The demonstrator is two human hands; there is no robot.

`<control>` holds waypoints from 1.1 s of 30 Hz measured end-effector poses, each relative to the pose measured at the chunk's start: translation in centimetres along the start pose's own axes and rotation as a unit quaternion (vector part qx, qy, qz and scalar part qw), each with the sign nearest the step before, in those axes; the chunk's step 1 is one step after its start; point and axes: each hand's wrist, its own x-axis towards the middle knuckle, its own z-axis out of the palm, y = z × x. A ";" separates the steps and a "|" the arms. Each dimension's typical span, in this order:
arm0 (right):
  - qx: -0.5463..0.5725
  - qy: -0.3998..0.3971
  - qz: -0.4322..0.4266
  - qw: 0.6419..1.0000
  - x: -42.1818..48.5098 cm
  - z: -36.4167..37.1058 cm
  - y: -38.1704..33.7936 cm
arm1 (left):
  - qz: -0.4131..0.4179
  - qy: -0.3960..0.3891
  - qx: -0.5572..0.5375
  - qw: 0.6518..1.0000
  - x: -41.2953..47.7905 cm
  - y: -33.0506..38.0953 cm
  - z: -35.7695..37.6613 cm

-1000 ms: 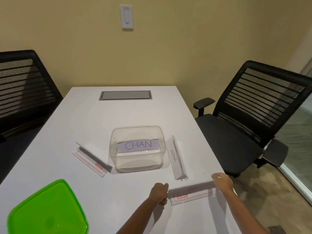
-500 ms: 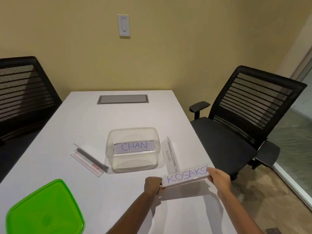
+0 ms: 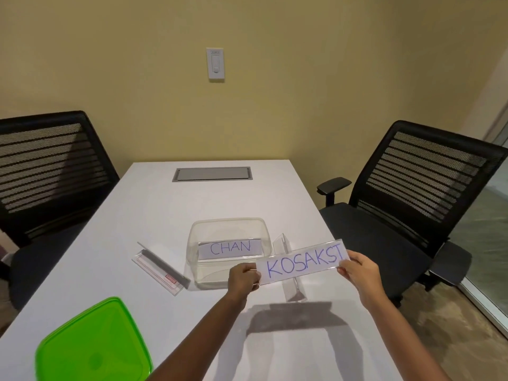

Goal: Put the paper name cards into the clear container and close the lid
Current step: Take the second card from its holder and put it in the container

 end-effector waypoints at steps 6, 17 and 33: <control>-0.115 0.004 -0.033 0.993 -0.2 2.4 -0.2 | 0.051 0.073 0.051 0.995 0.5 1.4 -2.3; -0.242 -0.031 -0.100 0.965 -0.2 8.7 -2.1 | 0.109 0.157 0.153 0.970 2.2 3.0 -6.8; -0.253 -0.123 0.007 0.960 2.5 17.7 -3.1 | 0.006 0.190 0.197 0.962 8.2 4.1 -10.8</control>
